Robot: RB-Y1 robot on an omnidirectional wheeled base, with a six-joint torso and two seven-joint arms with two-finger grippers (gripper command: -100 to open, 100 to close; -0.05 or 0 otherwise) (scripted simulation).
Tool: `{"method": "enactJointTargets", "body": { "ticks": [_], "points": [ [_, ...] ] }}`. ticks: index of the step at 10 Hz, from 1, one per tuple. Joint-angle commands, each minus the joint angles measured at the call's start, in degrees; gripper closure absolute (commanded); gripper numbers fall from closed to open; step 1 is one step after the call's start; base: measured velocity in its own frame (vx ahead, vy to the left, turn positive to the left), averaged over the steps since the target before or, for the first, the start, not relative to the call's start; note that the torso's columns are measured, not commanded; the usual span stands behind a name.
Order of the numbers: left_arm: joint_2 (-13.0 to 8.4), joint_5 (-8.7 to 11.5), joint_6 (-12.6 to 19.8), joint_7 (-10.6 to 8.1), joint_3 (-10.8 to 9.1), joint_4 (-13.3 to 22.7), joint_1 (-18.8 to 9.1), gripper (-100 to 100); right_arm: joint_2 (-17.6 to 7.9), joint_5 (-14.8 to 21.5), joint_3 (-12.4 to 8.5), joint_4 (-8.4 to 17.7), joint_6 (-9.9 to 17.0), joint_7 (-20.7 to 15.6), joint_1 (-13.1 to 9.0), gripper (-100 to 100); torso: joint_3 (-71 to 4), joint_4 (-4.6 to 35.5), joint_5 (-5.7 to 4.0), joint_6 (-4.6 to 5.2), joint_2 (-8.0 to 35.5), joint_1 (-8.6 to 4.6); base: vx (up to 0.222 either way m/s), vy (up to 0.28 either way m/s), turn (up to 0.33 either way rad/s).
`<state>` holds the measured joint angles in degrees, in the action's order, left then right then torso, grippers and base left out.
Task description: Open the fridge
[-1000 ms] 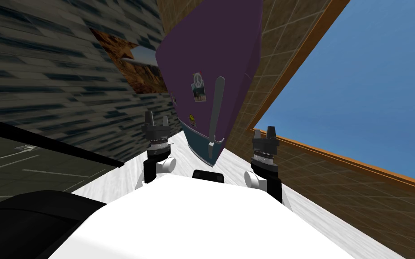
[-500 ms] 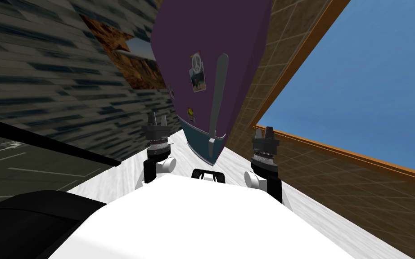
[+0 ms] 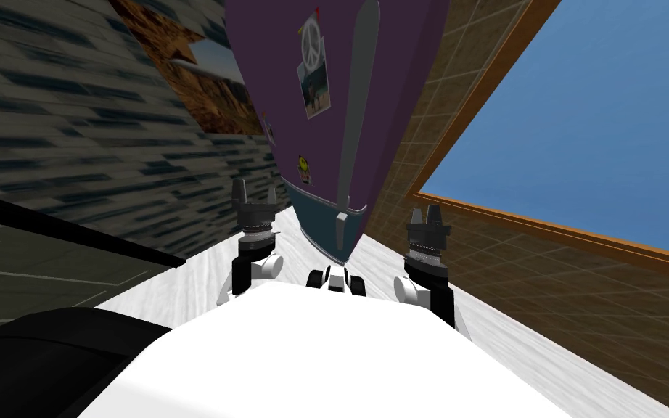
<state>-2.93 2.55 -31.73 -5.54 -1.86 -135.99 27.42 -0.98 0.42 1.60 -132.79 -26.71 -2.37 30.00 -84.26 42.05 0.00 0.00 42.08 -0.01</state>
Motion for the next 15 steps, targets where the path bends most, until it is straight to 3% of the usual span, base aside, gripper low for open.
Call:
{"method": "enactJointTargets", "body": {
  "ticks": [1, 2, 6, 15],
  "points": [
    [-2.8, -0.5, -0.8, 0.27, 0.65, 1.6, -0.3, -100, 0.0, 0.0, 0.0, 0.0, 0.0, 0.0, 0.0, 0, -0.3, 0.2, 0.00, 0.00, 0.1, 0.00, 0.003, -0.013, -0.042],
    [-4.1, -0.9, -1.5, 0.49, 1.23, 3.3, -0.5, -100, 0.0, 0.0, 0.0, 0.0, 0.0, 0.0, 0.0, 0, -0.3, 0.2, 0.00, 0.00, 0.2, -0.01, 0.008, -0.023, -0.109],
    [-5.1, -1.9, -3.2, 0.99, 2.54, 7.1, -1.1, -100, 0.0, 0.0, 0.0, 0.0, 0.0, 0.0, 0.0, 0, -0.3, 0.2, 0.00, -0.01, 0.2, 0.00, 0.010, -0.023, -0.062],
    [-3.4, -4.4, -7.4, 2.23, 5.80, 16.8, -2.7, -100, 0.0, 0.0, 0.0, 0.0, 0.0, 0.0, 0.0, 0, -0.3, 0.2, 0.00, 0.00, 0.2, 0.01, 0.010, -0.021, -0.068]
  ]
}}
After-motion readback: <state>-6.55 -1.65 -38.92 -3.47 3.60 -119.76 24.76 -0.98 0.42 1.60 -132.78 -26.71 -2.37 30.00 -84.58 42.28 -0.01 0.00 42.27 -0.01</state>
